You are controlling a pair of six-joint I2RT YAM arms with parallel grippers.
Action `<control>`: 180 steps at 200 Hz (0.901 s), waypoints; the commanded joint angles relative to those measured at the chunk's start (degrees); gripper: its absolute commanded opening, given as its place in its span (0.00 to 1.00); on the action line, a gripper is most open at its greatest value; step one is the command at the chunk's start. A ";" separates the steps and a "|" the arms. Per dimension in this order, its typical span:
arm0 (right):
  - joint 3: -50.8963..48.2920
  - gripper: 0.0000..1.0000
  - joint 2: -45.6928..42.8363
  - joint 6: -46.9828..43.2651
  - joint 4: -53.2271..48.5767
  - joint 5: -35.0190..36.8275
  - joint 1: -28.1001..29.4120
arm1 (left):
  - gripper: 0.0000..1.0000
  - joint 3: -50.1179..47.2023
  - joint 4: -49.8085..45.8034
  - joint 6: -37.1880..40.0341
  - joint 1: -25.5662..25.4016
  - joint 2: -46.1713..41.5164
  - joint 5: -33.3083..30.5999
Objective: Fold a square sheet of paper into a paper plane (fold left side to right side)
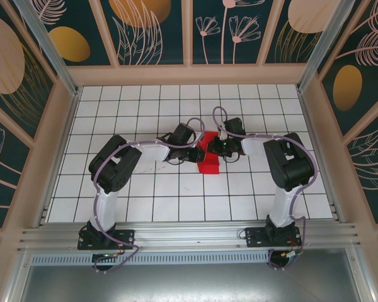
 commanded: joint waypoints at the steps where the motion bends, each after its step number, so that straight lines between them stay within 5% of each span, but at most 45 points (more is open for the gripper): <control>1: -1.21 0.14 3.15 0.73 -5.99 3.68 0.24 | 0.19 -2.95 -4.92 1.84 -0.95 -1.66 0.11; 180: -0.70 0.14 3.66 0.38 -6.51 3.58 0.24 | 0.20 -10.89 -0.21 -4.27 -2.50 -14.86 3.06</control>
